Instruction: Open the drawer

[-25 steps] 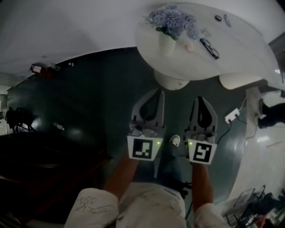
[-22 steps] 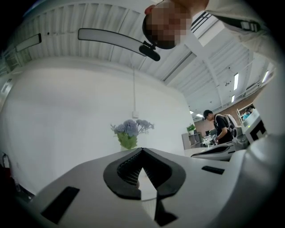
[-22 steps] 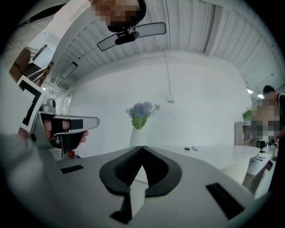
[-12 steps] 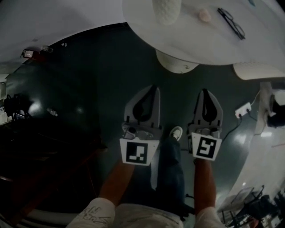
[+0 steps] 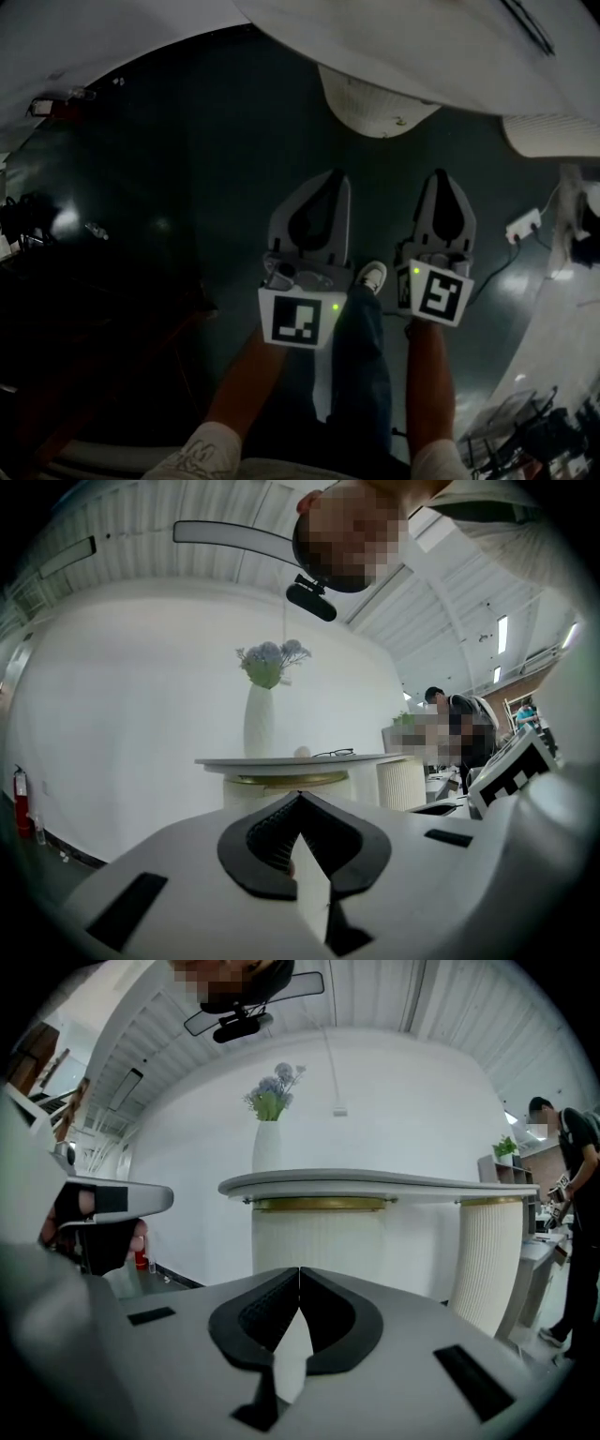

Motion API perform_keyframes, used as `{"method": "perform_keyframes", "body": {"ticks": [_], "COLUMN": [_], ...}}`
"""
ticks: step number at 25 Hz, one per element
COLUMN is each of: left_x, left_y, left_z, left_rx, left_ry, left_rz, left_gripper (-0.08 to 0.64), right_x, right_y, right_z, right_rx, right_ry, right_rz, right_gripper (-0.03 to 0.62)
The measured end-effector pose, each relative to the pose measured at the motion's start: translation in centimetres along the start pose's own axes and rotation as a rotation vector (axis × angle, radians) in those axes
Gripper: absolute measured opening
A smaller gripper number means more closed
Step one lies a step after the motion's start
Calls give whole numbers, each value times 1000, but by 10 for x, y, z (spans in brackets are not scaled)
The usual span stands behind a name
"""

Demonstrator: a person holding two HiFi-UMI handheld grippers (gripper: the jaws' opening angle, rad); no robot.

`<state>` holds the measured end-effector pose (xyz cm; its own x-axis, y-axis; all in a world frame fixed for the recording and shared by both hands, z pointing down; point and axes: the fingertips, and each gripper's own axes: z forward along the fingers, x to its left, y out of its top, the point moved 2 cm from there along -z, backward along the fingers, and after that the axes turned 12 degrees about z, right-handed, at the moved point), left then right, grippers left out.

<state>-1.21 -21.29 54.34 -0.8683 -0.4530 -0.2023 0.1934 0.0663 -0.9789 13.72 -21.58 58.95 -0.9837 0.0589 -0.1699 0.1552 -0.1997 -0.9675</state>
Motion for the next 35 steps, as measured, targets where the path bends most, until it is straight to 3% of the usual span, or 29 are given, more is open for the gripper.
{"method": "perform_keyframes", "body": {"ticks": [7, 11, 19, 24, 29, 31, 35], "left_x": [5, 5, 9, 11, 10, 8, 6], "left_y": [-11, -10, -6, -8, -16, -19, -21], "left_z": [8, 14, 25, 26, 25, 24, 23], "left_rx": [5, -3, -16, -18, 1, 11, 17], "left_ry": [7, 0, -2, -3, -1, -4, -8], "left_rz": [-1, 8, 6, 6, 0, 1, 4], "left_gripper": [-3, -4, -5, -5, -5, -3, -5], "right_x": [-11, -18, -33, -40, -40, -38, -37], "right_y": [-11, -14, -30, -38, -37, -36, -36], "right_z": [30, 58, 105, 128, 137, 137, 135], "right_rx": [10, 31, 106, 120, 106, 101, 97], "right_ry": [2, -22, -35, -37, -31, -27, -39], "right_rz": [5, 4, 3, 40, 24, 11, -26], "right_gripper": [11, 87, 155, 155, 155, 121, 111]}}
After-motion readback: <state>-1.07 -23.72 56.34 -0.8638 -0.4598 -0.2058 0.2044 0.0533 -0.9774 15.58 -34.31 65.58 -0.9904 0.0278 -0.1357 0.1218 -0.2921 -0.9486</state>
